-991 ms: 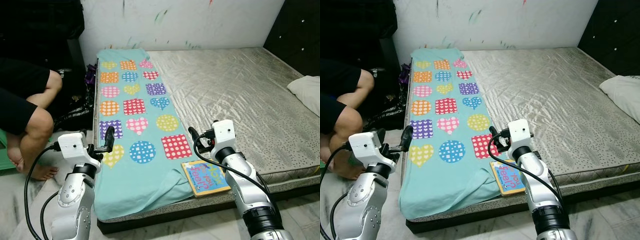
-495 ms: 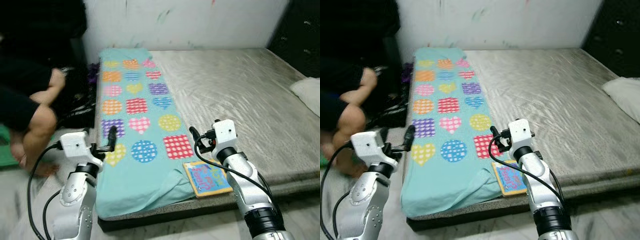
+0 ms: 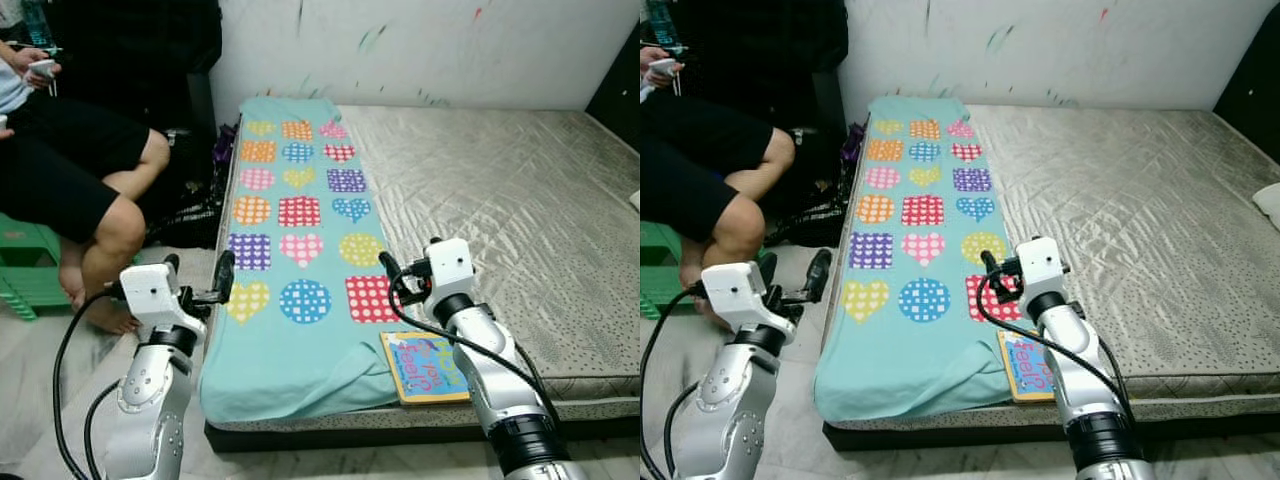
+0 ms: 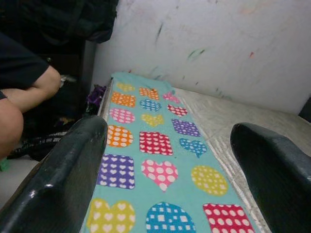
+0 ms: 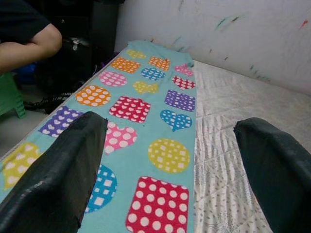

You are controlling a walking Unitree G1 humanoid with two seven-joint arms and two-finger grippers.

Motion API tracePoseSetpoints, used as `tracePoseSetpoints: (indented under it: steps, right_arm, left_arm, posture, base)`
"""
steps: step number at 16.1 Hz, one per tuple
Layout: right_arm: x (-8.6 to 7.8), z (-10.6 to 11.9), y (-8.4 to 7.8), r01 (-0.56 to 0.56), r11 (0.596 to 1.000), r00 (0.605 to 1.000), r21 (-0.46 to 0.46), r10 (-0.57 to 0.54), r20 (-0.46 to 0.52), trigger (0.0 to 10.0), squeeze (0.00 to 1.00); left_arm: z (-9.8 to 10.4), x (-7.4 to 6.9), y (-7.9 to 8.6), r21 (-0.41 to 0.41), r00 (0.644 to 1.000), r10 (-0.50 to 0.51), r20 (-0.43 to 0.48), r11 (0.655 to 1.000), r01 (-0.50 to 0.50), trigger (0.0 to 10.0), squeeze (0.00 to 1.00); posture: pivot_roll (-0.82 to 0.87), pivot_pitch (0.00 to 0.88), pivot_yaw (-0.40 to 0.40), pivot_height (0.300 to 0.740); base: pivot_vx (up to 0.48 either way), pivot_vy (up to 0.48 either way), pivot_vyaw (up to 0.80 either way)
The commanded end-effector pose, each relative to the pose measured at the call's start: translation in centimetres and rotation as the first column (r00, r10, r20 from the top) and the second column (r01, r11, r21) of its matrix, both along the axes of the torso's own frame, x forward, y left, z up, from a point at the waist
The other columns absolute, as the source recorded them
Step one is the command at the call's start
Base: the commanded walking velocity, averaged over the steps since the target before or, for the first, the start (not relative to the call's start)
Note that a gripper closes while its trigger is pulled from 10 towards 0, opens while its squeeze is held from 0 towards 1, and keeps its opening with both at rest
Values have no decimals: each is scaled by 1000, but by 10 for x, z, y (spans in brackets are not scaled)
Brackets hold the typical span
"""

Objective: Clean up the room

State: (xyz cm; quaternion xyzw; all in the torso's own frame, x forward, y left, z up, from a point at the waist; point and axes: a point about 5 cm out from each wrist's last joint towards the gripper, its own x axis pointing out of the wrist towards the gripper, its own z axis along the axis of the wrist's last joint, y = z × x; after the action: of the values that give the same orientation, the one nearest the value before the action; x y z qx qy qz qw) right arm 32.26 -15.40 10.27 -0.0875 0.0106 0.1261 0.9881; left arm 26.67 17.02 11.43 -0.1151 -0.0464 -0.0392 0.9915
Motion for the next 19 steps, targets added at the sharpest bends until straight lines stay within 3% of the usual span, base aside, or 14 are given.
tracePoseSetpoints:
  steps: [1, 11, 19]
  right_arm:
    - [2, 3, -1, 0, 1000, 1000, -1, 0, 13, 10000, 0]
    - [2, 4, -2, 10, 1000, 1000, -7, -10, 20, 10000, 0]
    - [2, 3, -6, 24, 1000, 1000, -12, -23, 21, 10000, 0]
  left_arm:
    - [4, 1, -3, 2, 1000, -17, 21, 1000, 17, 10000, 0]
    - [5, 2, -1, 4, 1000, -6, 24, 1000, 6, 10000, 0]
    - [0, 5, 4, 18, 999, 45, -28, 999, -44, 10000, 0]
  posture:
    - [-49, 0, -43, 740]
    - [-49, 0, -41, 740]
    - [-48, 0, -38, 740]
  base:
    - [255, 0, 0]
    - [284, 0, 0]
    - [0, 0, 0]
